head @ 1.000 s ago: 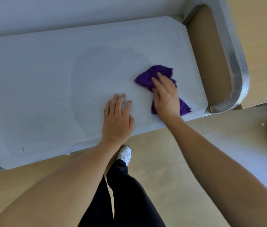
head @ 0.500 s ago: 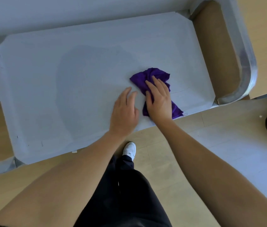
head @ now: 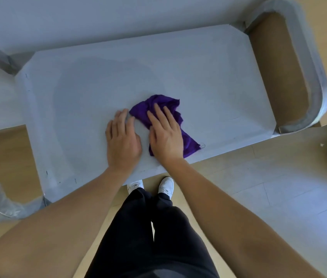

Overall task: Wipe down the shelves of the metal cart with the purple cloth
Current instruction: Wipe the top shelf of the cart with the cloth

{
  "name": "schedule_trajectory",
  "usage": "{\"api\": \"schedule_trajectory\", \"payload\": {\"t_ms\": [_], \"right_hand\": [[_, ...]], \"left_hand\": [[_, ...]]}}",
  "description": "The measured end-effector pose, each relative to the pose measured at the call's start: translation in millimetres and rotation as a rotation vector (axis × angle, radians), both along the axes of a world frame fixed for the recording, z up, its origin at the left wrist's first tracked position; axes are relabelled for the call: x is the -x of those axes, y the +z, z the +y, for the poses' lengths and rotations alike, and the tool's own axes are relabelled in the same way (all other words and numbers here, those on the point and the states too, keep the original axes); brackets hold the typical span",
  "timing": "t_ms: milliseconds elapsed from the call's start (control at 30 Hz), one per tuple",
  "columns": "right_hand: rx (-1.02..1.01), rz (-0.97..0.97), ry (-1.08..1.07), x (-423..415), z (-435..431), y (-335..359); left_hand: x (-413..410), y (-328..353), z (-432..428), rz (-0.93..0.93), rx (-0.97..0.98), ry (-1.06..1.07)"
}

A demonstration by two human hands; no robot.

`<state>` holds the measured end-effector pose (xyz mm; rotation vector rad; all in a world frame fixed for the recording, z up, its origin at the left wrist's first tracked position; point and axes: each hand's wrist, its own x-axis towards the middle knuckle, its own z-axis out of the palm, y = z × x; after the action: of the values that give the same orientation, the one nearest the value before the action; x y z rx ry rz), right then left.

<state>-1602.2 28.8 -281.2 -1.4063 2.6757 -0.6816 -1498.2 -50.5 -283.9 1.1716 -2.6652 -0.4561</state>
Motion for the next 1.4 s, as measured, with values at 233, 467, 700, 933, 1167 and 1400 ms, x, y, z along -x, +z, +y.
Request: {"api": "schedule_trajectory", "payload": {"t_ms": [233,467,700,933,1167,1400], "right_hand": [[0.020,0.049,-0.057,100.6,23.9,-4.3],[0.034,0.038,-0.154,22.8,-50.3,-2.3],[0.074,0.122,0.015,79.2,-54.8,-9.1],[0.056,0.087,-0.316,92.6,-71.5,-9.7],[0.073,0.123,0.290,86.5,-96.6,-11.1],[0.059,0.054,-0.346,149.0,-77.9,-13.2]], "left_hand": [[7.8,-3.1,3.7,-0.019,0.006,0.007],[6.0,-5.8,3.3,-0.012,0.030,0.015],[5.1,-6.2,1.4,-0.019,0.013,0.005],[6.4,-7.3,-0.5,-0.023,0.024,0.007],[5.1,-4.8,-1.1,-0.031,0.028,0.002],[4.6,-8.2,-2.0,-0.017,0.042,-0.001]]}}
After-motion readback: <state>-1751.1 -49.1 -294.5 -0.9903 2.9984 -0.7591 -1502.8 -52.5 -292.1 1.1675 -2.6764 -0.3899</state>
